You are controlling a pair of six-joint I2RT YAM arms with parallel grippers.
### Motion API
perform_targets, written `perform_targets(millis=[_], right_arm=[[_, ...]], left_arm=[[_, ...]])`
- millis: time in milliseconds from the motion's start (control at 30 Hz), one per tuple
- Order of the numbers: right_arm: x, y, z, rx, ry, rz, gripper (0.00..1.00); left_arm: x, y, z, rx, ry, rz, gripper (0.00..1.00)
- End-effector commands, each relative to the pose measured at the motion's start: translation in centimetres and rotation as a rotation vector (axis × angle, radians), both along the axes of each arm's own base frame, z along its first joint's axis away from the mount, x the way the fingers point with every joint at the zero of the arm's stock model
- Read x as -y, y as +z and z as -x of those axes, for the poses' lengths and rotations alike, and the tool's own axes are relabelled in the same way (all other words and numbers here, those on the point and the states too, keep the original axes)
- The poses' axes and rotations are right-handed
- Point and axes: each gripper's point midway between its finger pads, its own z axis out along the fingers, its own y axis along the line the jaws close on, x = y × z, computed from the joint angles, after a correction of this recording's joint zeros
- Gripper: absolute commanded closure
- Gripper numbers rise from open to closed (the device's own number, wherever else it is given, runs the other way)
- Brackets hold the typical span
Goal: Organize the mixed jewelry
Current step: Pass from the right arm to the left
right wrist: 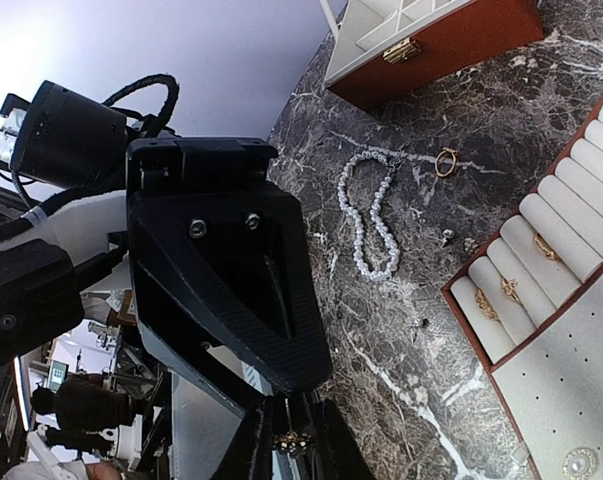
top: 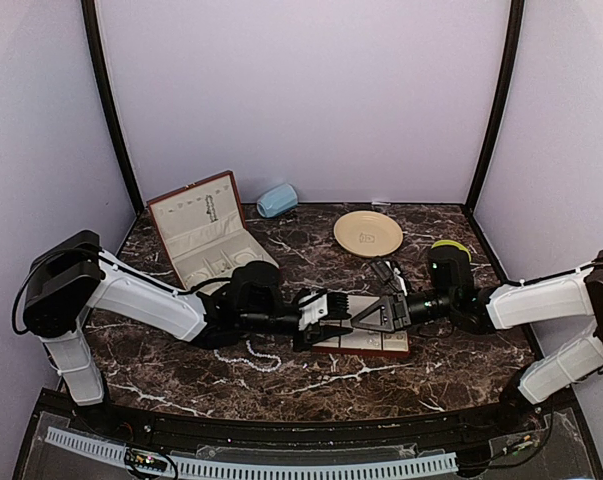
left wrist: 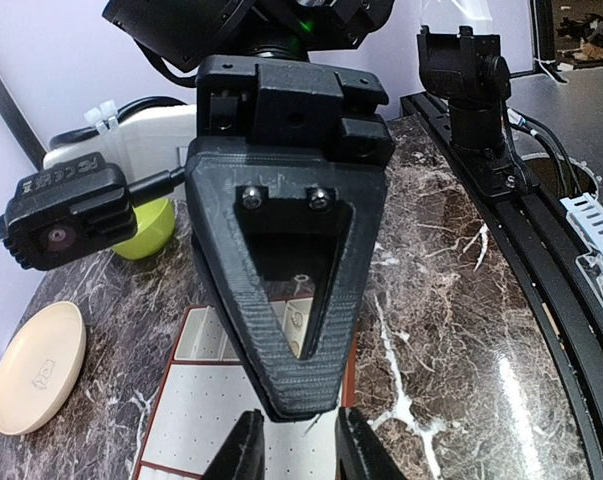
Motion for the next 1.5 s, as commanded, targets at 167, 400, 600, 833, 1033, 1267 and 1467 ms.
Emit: perform_targets(millis=[167,400,600,833,1033,1267,1467], right_arm=[[-0.1,1.2,0.0,0.017,0.017,-0.034,0.87],[-0.2,1.1,0.0,0.010,0.020,-0.033,0.87],[-0.2,1.1,0.0,0.010,0.019,-0.037,0.87],[-0.2,0.7,0.0,0.002,0.018,-0.029,0.87],[-0.2,0.4,-0.1,0.000,0.013,-0.021,0.87],[-0.2,0.3,-0.2,-0.002,0.011,-0.020,0.87],[-0.2,0.2,-0.3,-0.003,0.006,-0.016,0.87]], left_arm=[[0.0,-0.2,0.0,0.017,0.001,-0.015,0.68],[0.4,0.2,0.1,0.013,-0.016,-0.007,0.76],[0.5,0.1,0.2,0.011,-0.019,-0.010,0.83],[0.5,0.4,0.2,0.011,-0.023,-0.005,0.86],[0.6,0.7,0.5,0.011,-0.033,0.001,0.88],[0.7,0.8,0.8,0.010,-0.041,0.004,0.85],[0.9,0.7,1.3,0.013,-0.056,0.000,0.92]])
